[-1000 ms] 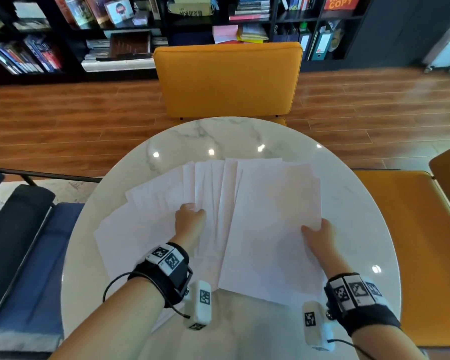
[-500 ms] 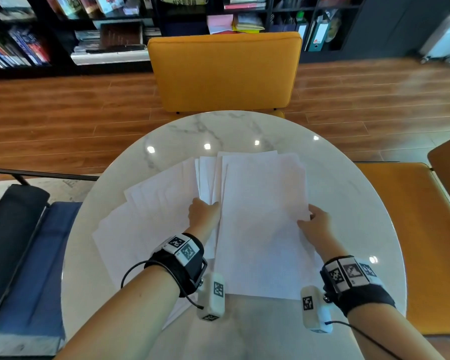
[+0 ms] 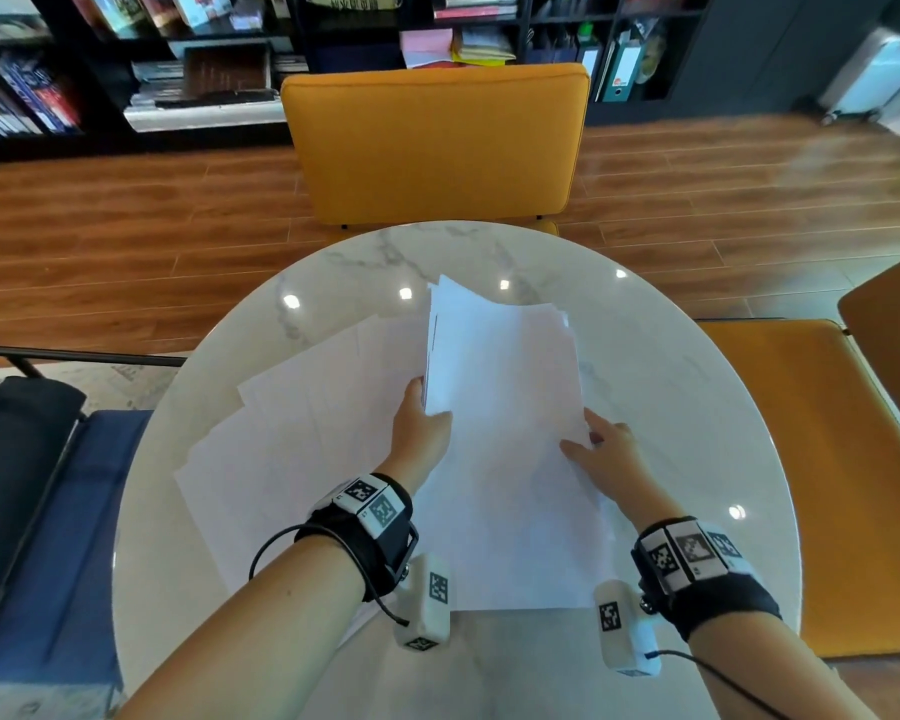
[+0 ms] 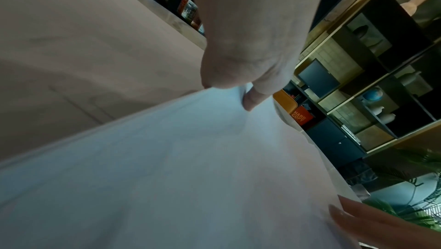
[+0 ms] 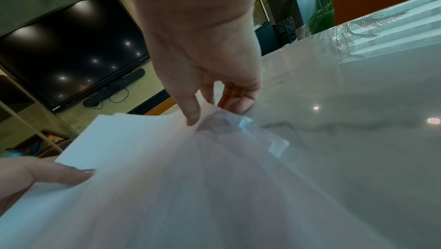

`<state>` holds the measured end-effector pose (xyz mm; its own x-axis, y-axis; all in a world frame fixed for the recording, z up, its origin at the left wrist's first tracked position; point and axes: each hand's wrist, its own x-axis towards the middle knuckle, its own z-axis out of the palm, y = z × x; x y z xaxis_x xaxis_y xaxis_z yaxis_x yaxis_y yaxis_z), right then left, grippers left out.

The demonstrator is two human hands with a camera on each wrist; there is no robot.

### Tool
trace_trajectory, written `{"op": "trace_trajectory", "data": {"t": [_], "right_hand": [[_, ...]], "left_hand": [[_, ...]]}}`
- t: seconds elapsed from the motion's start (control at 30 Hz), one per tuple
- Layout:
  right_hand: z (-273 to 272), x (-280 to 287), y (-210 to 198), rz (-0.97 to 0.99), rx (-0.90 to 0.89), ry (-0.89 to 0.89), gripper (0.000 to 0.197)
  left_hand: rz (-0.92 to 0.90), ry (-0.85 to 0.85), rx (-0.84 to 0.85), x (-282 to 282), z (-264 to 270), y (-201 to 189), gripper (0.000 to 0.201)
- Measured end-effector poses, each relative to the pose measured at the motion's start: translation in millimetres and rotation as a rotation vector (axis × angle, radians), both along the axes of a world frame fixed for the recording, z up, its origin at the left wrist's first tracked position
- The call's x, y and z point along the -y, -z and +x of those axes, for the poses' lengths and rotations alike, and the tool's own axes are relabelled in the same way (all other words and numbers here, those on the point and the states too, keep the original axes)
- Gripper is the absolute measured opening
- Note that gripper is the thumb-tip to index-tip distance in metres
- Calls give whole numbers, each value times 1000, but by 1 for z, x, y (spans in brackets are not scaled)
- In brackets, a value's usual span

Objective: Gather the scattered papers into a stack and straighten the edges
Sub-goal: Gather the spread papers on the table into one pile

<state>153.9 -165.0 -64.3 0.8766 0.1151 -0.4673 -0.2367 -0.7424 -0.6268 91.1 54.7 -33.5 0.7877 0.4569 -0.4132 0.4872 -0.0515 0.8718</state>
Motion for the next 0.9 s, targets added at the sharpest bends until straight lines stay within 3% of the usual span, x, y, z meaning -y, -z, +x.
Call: {"op": "trace_trajectory", "data": {"t": [0.2, 0.33, 0.47, 0.57, 0.73, 0.9], "right_hand": [[4, 15, -6, 389, 48, 270, 80], [2, 21, -20, 719, -92, 222, 53], [0, 17, -24, 760, -158, 246, 30], [-3, 10, -26, 771, -177, 254, 27], [-14, -7, -23, 781, -179, 305, 29], [-15, -2, -18, 573, -173, 343, 19]], "left_hand": [[-85, 14, 169, -1, -11, -11, 45], [-157, 12, 196, -2, -16, -21, 42], [-87, 11, 206, 2, -21, -29, 36], [-9, 25, 171, 6, -24, -29, 35], [-173, -5, -17, 12, -28, -25, 54], [-45, -54, -155, 7, -33, -11, 46]]}}
